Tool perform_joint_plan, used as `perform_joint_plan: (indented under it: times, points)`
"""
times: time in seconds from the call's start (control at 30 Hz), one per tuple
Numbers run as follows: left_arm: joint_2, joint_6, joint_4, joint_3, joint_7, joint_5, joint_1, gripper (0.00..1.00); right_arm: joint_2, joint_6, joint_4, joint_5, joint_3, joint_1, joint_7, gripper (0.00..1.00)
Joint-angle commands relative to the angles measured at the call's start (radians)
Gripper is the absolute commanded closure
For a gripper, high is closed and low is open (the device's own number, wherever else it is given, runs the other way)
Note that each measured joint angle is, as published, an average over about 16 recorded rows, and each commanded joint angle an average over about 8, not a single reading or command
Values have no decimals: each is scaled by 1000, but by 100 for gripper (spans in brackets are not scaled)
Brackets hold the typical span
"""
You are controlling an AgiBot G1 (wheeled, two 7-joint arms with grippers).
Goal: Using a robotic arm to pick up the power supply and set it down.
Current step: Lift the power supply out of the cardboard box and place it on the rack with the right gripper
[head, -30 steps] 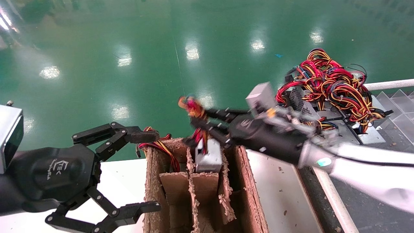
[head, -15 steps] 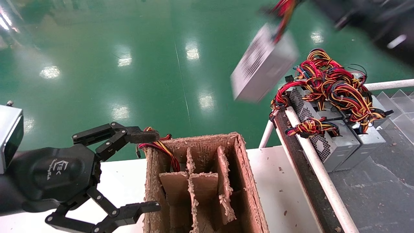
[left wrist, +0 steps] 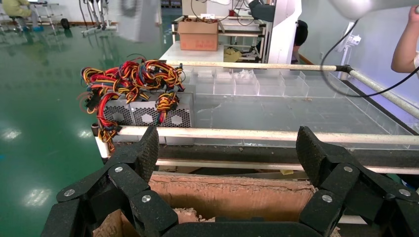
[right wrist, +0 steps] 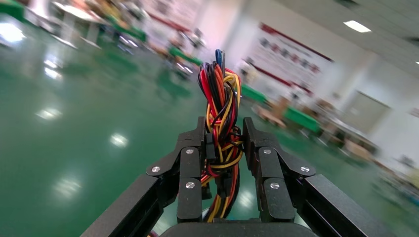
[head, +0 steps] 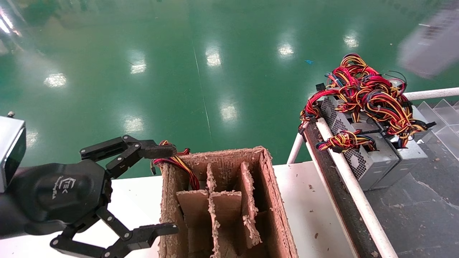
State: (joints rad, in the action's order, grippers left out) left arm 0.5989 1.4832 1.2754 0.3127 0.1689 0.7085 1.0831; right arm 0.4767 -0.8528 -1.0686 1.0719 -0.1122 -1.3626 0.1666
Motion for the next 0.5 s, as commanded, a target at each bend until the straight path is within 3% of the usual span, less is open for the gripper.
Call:
perform_joint_plan:
  times: [0.03, 0.27, 0.5]
  points:
    - [0, 0, 0, 0, 0, 0, 0, 0, -49, 11, 11, 22, 6, 6, 4, 100]
    - [0, 0, 0, 0, 0, 0, 0, 0, -167, -24, 71, -18, 49, 185, 13, 100]
    - [0, 0, 0, 1, 0, 0, 0, 0, -203, -105, 145, -140, 134, 429, -25, 100]
